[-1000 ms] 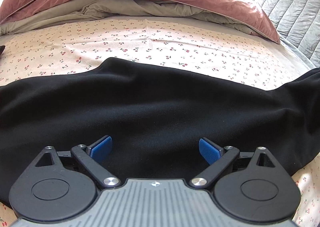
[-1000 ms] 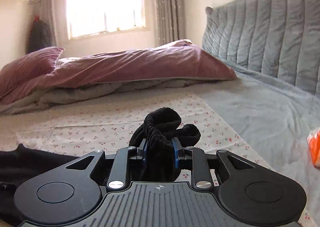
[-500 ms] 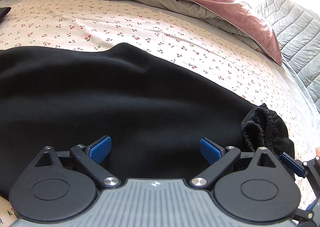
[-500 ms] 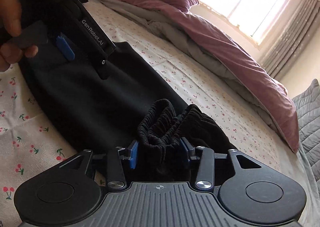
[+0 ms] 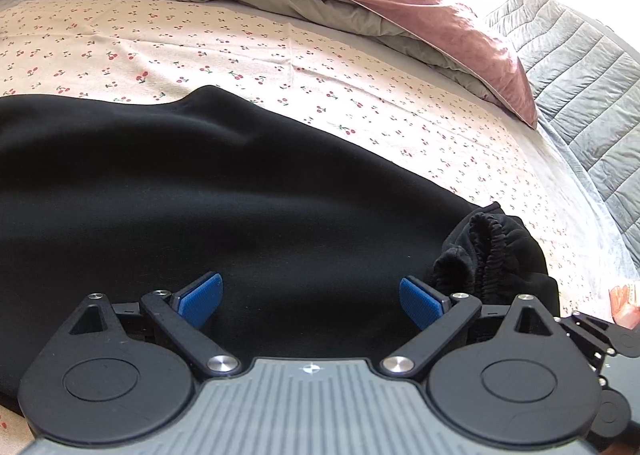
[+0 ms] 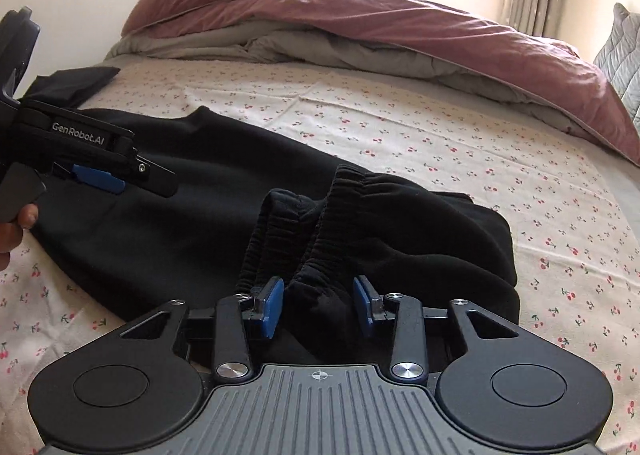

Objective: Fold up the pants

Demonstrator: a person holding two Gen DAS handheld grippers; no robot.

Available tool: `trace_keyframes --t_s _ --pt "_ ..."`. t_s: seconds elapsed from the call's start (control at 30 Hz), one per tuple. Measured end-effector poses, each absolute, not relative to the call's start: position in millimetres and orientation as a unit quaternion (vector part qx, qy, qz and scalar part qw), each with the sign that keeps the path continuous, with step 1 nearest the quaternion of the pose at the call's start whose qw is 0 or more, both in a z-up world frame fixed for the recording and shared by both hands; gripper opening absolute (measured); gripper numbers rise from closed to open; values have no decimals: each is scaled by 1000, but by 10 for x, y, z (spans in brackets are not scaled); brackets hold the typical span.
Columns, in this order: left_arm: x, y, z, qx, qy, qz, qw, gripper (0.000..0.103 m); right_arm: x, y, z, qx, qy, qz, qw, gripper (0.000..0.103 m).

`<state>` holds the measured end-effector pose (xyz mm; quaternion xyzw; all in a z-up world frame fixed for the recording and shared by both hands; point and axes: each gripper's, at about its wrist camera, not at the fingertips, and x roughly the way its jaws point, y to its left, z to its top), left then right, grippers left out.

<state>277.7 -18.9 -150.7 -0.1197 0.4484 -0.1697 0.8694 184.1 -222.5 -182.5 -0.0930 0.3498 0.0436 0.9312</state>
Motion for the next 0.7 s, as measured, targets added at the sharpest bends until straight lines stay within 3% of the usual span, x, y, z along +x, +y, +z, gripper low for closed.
trace_keyframes --t_s 0.03,0.23,0.33,0.43,0.53,0.57,0.6,0.63,0.7 --pt "2774 -201 -1508 -122 447 -175 869 99 1836 -2171 -1850 -109 353 42 928 24" --pt "2784 -201 -1514 -130 444 -186 867 99 1612 -2062 -1615 -88 306 87 944 19" --pt "2805 -182 -1513 -138 444 -182 867 99 1492 -2018 -1561 -94 304 136 938 19" --pt "2817 -179 -1531 -137 446 -179 866 99 1577 -1854 -1904 -196 344 86 914 20" --pt "2815 -182 -1536 -138 448 -180 865 99 1592 -1849 -1901 -185 338 79 919 25" --pt "2816 -182 -1534 -138 448 -180 865 99 1578 -1846 -1873 -182 336 85 920 27" --pt "2820 -184 -1534 -138 448 -181 865 99 1563 -1842 -1855 -177 335 92 921 37" --pt "2824 -185 -1534 -139 448 -180 865 99 1555 -1835 -1853 -172 337 98 921 57" --pt "2834 -193 -1536 -142 449 -179 864 99 1542 -1799 -1912 -174 346 103 916 71"
